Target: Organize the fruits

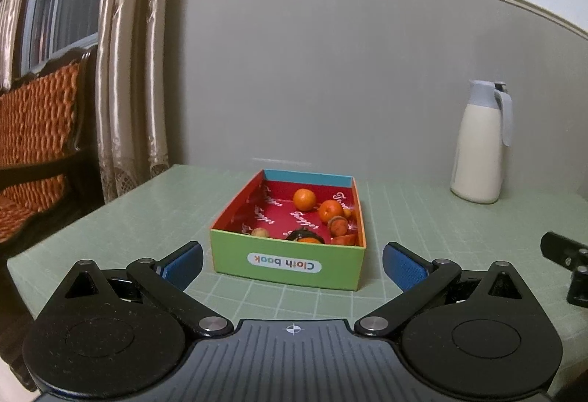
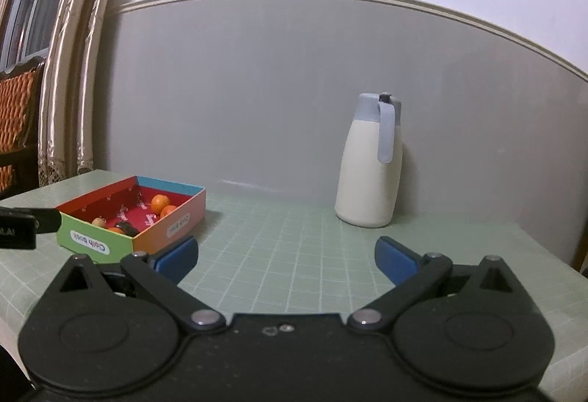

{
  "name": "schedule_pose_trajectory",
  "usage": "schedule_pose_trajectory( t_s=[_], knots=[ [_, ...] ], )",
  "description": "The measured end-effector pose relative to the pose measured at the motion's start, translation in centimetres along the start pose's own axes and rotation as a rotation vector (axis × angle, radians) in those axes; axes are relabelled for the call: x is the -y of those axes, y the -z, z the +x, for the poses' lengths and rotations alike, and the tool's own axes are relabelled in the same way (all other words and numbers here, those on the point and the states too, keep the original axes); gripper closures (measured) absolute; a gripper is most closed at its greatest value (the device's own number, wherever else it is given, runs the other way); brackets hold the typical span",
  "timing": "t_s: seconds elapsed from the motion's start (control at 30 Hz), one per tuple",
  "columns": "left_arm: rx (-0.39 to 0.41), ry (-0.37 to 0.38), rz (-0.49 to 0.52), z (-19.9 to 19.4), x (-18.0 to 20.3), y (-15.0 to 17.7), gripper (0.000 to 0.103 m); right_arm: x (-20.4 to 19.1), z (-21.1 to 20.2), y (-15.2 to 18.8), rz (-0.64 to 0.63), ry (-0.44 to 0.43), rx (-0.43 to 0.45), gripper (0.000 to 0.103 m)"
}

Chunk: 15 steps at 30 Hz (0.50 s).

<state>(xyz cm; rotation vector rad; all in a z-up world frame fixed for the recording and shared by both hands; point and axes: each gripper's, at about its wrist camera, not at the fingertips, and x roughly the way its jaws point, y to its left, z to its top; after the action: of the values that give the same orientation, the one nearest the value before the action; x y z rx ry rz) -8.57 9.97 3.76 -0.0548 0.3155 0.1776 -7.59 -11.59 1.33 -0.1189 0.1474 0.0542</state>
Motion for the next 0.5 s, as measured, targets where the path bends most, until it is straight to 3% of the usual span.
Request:
schedule_pose_trajectory(
  t_s=[0.5],
  knots=[
    [0.002, 0.001, 0.0, 0.13, -0.12, 0.16, 0.0, 0.15, 0.45, 0.06, 0.024, 0.002, -0.025, 0.0]
  ],
)
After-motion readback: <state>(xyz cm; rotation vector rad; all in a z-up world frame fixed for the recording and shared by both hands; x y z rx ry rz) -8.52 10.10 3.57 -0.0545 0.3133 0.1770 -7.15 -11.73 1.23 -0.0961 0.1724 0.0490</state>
